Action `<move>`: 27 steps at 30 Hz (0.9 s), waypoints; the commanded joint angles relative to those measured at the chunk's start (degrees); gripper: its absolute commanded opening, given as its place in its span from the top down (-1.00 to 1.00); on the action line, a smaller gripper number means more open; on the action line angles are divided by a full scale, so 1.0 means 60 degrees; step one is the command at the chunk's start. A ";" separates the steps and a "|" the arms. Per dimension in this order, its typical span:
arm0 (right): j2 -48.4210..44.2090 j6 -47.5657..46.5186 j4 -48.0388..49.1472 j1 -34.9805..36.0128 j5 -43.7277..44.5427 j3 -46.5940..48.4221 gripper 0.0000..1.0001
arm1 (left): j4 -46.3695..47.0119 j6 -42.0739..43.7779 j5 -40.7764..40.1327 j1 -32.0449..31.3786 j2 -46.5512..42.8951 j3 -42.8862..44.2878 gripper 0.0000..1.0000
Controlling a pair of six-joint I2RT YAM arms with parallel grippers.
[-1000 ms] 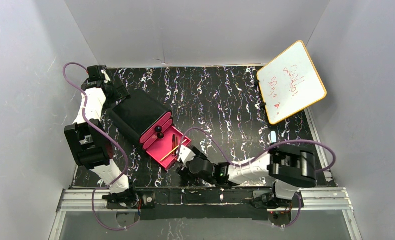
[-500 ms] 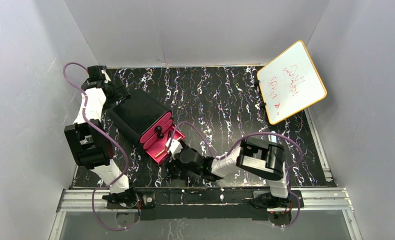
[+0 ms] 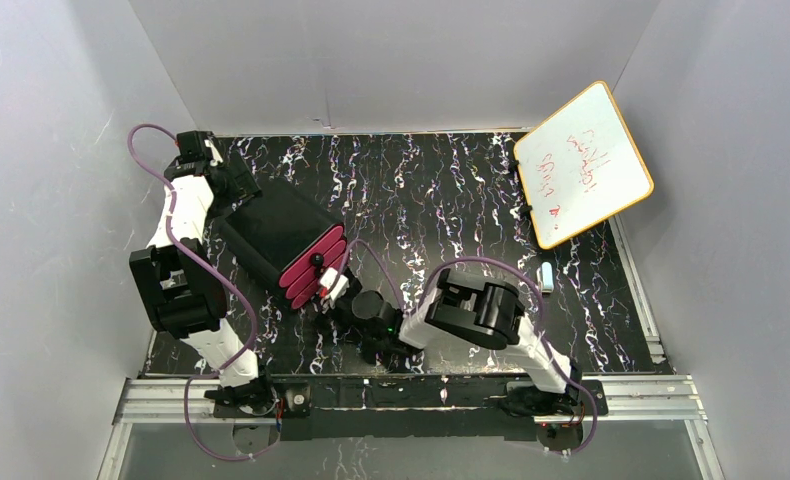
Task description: Organize the makeup
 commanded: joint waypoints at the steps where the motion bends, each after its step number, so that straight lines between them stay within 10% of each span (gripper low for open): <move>1: 0.0777 -0.0611 0.0927 -0.0130 -0.0544 0.0690 -0.97 | -0.0703 0.0361 0.0015 -0.0195 -0.0203 -0.0132 -0.97; 12: 0.1191 -0.1176 0.2054 -0.0151 -0.0826 0.1109 -0.97 | -0.0712 0.0376 0.0032 -0.0195 -0.0235 -0.0124 -0.97; 27: -0.4466 0.0455 -0.1708 0.0765 0.0097 -0.2927 -0.97 | -0.0897 0.0405 -0.0008 -0.0181 0.0670 0.0793 -0.97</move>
